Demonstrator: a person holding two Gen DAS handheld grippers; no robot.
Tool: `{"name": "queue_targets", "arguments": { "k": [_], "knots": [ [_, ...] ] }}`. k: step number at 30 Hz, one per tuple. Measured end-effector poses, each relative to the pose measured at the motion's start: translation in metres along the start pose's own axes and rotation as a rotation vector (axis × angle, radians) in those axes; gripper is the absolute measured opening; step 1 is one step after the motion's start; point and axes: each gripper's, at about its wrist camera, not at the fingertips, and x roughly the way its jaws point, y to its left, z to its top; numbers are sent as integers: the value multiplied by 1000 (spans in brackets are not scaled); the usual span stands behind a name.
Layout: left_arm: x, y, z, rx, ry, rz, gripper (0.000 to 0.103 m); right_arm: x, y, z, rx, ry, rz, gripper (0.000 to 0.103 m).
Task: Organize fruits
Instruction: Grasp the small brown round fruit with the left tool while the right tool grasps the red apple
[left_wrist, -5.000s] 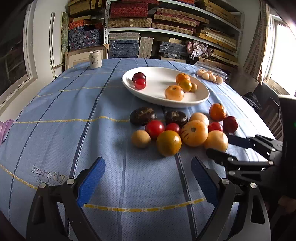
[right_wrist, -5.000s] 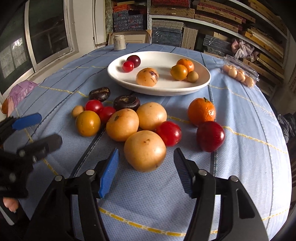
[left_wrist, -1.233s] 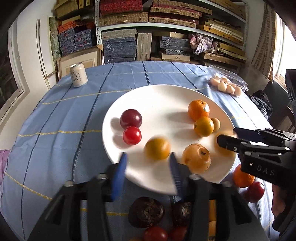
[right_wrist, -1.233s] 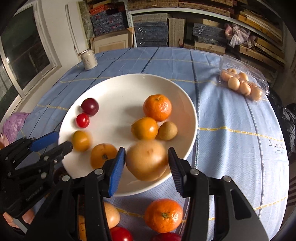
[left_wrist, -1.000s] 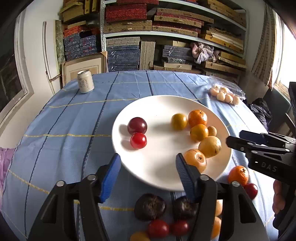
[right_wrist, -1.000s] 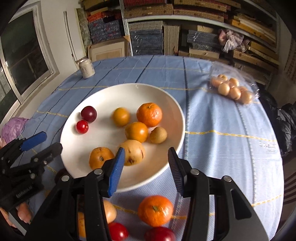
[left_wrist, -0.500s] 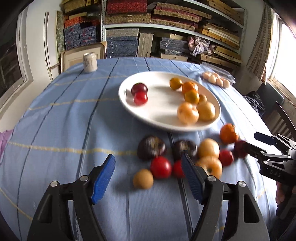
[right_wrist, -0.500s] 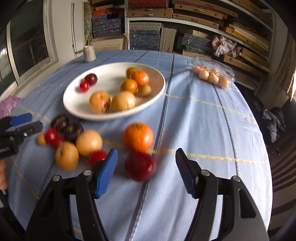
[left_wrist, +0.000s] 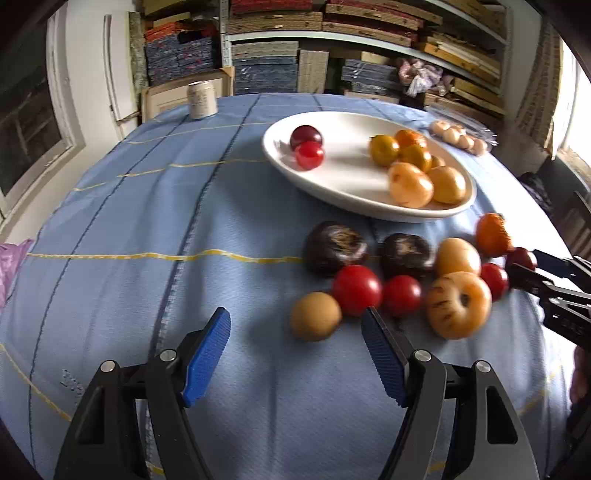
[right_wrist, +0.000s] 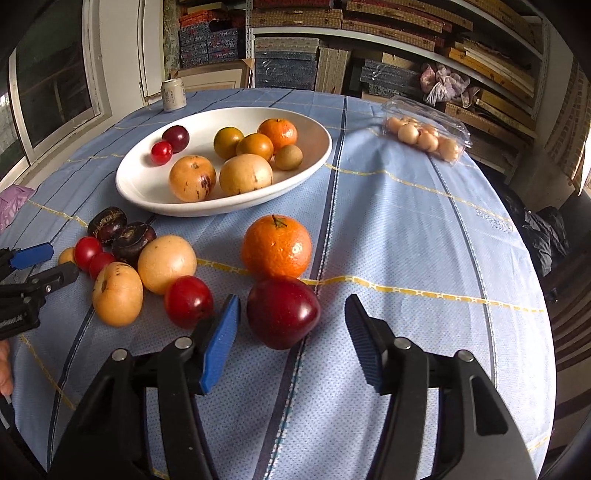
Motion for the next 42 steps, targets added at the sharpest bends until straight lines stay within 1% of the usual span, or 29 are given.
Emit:
{"name": "queue_targets", "arguments": {
  "k": [2,4,6,8,10,11,12,13,18,22,29,37,42],
  "knots": [
    [1,2,1,-5,-4,8,73,0,1,0,-5,-1,0,56],
    [2,0,2,2,-5,11,68,2,1,1,-6,3,5,54],
    [6,-1,3,16,4,14,54,5,2,2,-7,9,9,51],
    [9,-3,2,25,16,2,45,8,2,2,-8,18,13,49],
    [8,-5,2,39,10,-10,33,10,2,3,-4,22,18,47],
    [7,-6,2,46,8,-15,33,11,2,3,-2,24,24,45],
    [7,-7,1,52,6,-15,30,12,2,2,-3,27,26,41],
    [6,-8,0,55,4,-31,27,12,2,2,-4,22,27,40],
    [0,-8,-1,40,-27,-70,27,10,3,-1,-8,3,70,39],
    [-1,-5,-1,17,-31,-86,27,5,3,-2,-1,-5,81,39],
    [-1,-2,1,-2,-34,-103,27,2,-1,-4,19,-2,77,39],
    [-8,0,-1,-11,-62,-111,27,0,-1,-7,27,-5,79,39],
    [-11,-1,-2,-11,-65,-118,27,-5,2,-8,22,-10,84,39]
  ]
}}
